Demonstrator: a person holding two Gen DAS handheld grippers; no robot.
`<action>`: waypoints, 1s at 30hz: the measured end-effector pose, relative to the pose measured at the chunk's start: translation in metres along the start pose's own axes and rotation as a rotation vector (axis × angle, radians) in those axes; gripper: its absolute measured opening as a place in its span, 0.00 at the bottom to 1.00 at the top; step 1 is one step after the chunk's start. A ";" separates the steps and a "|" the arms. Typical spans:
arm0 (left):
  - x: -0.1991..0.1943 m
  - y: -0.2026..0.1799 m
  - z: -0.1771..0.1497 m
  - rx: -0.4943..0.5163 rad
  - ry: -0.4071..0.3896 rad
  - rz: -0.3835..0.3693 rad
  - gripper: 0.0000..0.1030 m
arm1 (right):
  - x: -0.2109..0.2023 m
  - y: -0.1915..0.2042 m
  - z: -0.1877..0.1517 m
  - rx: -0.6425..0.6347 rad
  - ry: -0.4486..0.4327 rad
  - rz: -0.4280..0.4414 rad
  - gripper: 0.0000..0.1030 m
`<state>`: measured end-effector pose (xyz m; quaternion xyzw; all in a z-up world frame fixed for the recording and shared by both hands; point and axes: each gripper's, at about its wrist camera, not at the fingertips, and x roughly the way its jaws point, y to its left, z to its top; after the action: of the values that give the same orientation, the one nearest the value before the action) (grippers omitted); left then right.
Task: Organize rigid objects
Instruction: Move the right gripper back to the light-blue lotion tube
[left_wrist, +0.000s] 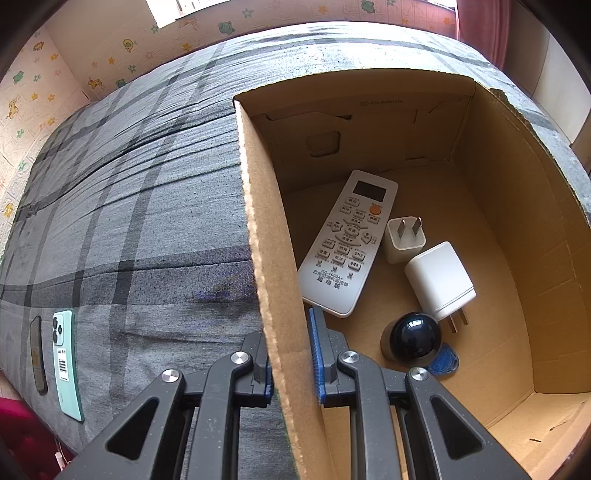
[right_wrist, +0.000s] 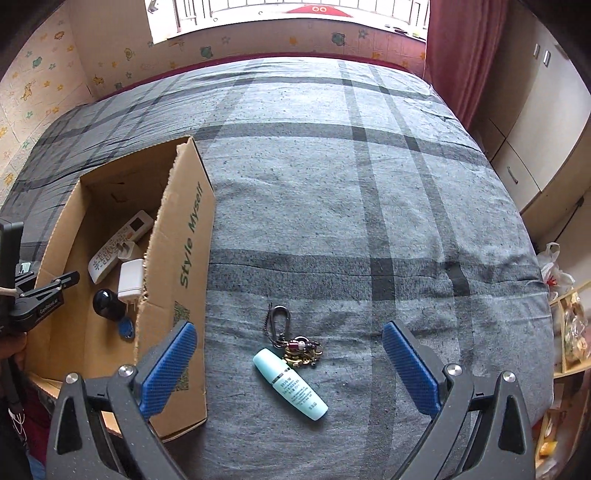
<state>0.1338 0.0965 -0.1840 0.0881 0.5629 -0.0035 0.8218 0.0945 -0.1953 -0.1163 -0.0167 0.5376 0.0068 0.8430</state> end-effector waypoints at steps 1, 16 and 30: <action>0.000 0.000 0.000 0.000 0.000 0.000 0.17 | 0.003 -0.002 -0.002 0.002 0.006 0.000 1.00; -0.001 -0.001 0.000 0.001 0.000 0.003 0.17 | 0.053 -0.011 -0.039 0.007 0.100 0.012 1.00; 0.000 -0.001 0.000 0.004 0.002 0.009 0.17 | 0.086 -0.010 -0.059 0.010 0.164 0.021 1.00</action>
<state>0.1339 0.0952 -0.1846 0.0921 0.5633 -0.0009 0.8211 0.0779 -0.2078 -0.2189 -0.0074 0.6049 0.0115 0.7962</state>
